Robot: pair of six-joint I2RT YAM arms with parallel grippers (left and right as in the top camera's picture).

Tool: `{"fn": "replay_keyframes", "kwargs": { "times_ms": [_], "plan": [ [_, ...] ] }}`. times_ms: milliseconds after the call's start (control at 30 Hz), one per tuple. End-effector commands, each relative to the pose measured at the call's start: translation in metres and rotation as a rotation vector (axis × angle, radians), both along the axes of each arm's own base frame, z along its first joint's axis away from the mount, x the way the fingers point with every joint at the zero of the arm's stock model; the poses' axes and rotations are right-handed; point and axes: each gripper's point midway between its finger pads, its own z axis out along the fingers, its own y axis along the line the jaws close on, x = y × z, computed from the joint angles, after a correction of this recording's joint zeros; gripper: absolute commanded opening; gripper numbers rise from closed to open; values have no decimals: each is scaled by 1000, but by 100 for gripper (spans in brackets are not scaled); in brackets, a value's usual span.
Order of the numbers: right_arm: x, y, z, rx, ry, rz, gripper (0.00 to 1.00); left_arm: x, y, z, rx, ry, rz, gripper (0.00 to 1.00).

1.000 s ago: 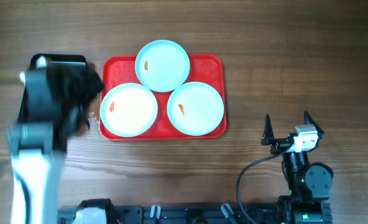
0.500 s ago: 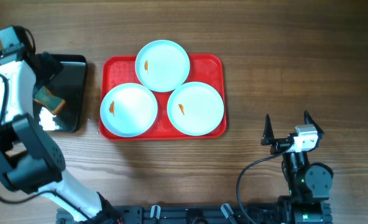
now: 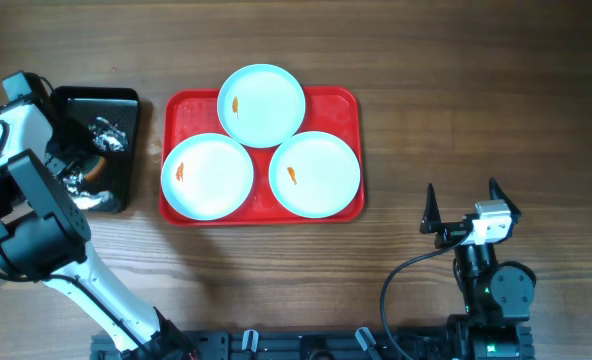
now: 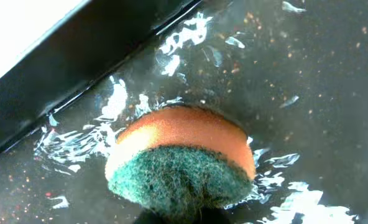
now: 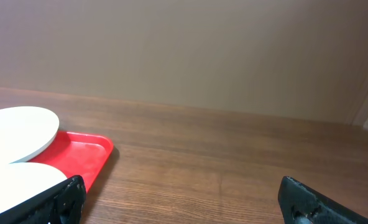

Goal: Clean dirty plates on tray and stack at the side
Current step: 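Dip and rub the sponge in the black tray's water with the left gripper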

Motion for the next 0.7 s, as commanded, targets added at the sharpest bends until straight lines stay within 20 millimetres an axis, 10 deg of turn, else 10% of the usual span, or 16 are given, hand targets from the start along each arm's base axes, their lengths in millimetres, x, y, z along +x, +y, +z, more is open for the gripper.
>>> {"fn": "replay_keyframes", "kwargs": {
  "times_ms": [0, 200, 367, 467, 500, 533, 667],
  "plan": [
    [0, -1, 2, -9, -11, -3, 100, -5, -4, -14, -26, 33, -3, 100],
    [0, -1, 2, -8, -11, -3, 100, 0, 4, -12, 13, 14, 3, 98],
    [0, -1, 2, -9, -11, -3, 100, 6, 10, -10, 39, -11, 5, 4],
    [0, -1, 2, -8, -11, -3, 100, 8, 11, -10, 43, -19, 5, 4],
    [0, -1, 2, -9, -11, -3, 100, 6, 9, -10, 38, -10, 5, 36],
    [0, -1, 2, -9, -11, -3, 100, 3, 8, -11, 31, 2, 5, 100],
    [0, -1, 2, -9, -11, -3, 100, -17, -3, -15, -13, 86, 4, 100]
  ]
}}
